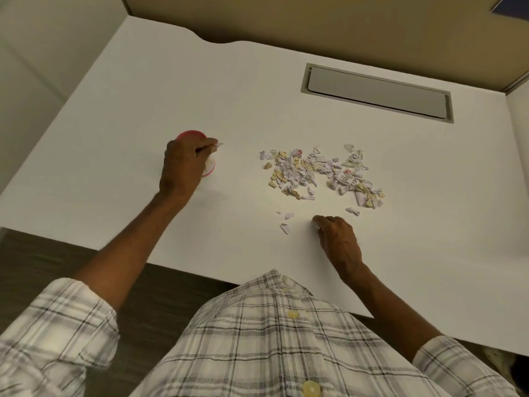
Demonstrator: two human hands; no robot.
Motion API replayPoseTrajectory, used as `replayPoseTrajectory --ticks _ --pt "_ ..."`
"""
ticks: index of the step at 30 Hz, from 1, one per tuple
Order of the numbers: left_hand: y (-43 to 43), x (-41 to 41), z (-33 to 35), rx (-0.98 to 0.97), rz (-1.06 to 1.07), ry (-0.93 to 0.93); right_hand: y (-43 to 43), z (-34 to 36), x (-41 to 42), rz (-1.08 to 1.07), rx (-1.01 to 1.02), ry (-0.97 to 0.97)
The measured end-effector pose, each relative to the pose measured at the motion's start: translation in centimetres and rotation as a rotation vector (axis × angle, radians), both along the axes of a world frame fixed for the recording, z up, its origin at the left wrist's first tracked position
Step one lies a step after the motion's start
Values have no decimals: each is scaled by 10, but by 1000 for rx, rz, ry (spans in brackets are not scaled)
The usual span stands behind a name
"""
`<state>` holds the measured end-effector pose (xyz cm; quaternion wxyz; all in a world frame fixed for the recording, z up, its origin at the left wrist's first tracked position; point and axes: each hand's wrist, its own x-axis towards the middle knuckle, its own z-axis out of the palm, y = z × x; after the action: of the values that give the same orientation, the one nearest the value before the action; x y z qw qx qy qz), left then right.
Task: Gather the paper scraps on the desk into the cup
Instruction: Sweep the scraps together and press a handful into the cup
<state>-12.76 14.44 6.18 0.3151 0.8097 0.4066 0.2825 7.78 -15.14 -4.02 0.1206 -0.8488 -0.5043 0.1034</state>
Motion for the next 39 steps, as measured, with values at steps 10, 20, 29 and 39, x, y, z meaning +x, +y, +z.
replayPoseTrajectory --ticks 10,20,29,39 --pt "59 -10 -1 94 -70 365 8 12 2 -17 53 56" --pt "70 -9 -5 65 -130 477 58 35 -10 -229 238 282" --pt "75 -15 3 15 -189 448 148 79 -38 -115 362 485" --pt "77 -38 -7 -36 -37 153 270 100 -84 154 419 455"
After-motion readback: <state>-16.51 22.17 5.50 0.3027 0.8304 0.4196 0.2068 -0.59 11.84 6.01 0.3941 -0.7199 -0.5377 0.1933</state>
